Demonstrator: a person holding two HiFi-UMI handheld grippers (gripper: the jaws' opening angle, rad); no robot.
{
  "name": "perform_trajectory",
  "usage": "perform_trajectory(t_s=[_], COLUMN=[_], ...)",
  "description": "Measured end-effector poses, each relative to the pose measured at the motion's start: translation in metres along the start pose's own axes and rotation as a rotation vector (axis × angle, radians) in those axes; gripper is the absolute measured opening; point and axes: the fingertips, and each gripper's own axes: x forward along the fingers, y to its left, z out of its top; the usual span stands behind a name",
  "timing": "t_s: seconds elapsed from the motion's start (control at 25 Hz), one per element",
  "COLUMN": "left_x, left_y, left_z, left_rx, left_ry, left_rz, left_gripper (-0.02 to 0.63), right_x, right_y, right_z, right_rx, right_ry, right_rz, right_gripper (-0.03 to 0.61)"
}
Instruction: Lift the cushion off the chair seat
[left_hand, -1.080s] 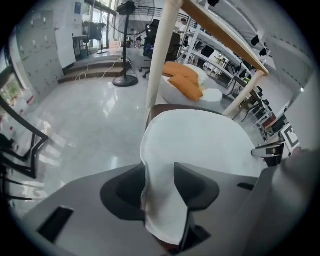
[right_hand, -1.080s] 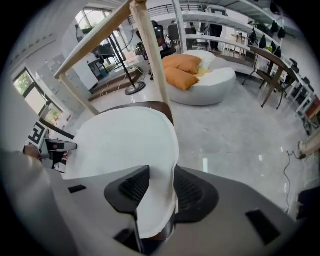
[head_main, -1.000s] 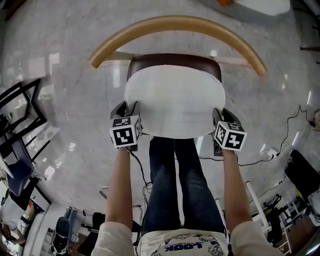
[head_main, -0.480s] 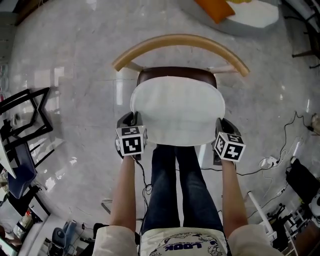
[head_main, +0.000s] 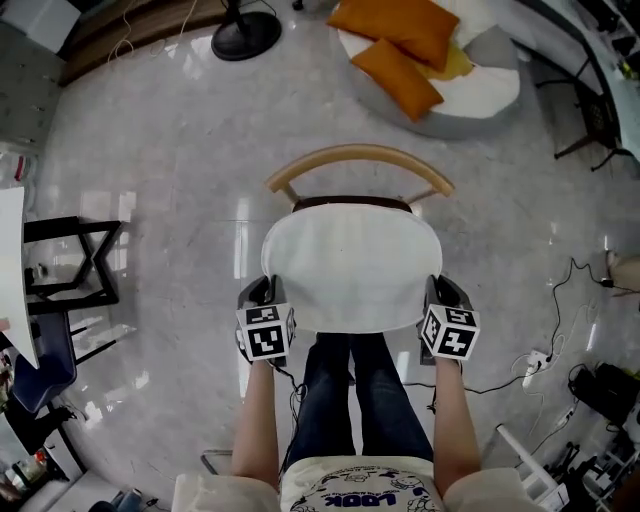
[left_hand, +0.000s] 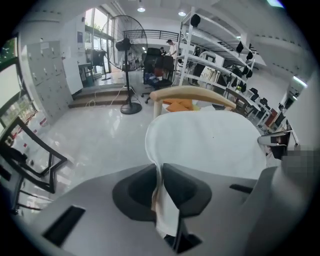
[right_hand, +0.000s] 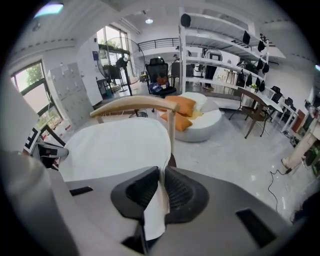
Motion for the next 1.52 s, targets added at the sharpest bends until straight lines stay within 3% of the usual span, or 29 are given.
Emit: perform_trajectory(t_s=[0.72,1.52], left_x=[-0.210,-0.398], left_y=[0.005,-0.024], left_z=[0.097,0.171], left_rx=[-0.052,-0.033], left_ry=[-0.297,-0.673], left_rz=[0.034,0.044], left_gripper=[0.055,0.051], right_x=[-0.201,-0.382], right_y=[0.041,0.047], right_z=[0.115,0.193], right_rx=[-0.022,-0.043], right_ry=[-0.321,-0.695], right_rz=[0.005,0.021], right_gripper=[0.055,0.055])
